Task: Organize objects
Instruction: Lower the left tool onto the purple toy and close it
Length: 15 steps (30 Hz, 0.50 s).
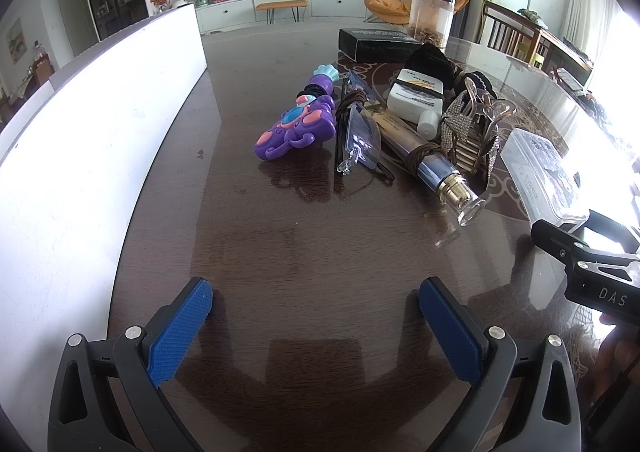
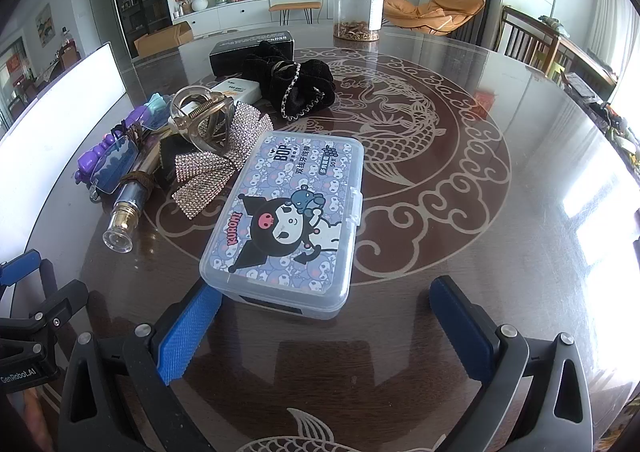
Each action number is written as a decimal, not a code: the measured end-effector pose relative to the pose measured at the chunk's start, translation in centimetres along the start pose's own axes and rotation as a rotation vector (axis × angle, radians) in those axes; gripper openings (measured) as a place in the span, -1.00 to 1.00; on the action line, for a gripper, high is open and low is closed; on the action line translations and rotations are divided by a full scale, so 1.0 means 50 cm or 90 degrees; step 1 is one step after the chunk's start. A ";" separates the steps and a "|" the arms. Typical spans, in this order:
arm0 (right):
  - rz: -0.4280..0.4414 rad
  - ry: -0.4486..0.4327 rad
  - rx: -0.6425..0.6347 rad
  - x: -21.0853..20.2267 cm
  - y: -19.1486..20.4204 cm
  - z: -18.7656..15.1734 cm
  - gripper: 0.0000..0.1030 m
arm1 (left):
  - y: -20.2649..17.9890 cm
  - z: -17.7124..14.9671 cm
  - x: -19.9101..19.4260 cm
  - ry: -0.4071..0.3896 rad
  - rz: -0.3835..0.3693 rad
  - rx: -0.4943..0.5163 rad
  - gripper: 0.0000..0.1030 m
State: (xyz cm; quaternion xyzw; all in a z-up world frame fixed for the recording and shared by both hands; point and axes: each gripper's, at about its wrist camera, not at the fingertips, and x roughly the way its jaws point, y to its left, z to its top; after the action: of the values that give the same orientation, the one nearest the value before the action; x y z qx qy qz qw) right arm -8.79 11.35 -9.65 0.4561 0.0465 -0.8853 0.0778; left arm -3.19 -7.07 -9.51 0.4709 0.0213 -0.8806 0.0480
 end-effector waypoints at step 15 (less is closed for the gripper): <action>0.000 0.000 0.000 0.000 0.000 0.000 1.00 | 0.042 0.209 -0.020 -0.060 0.018 -0.040 1.00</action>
State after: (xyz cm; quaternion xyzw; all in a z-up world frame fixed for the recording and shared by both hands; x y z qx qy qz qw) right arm -8.79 11.33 -9.66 0.4561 0.0466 -0.8853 0.0777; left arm -11.08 -9.98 -2.83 0.4273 0.0396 -0.9000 0.0761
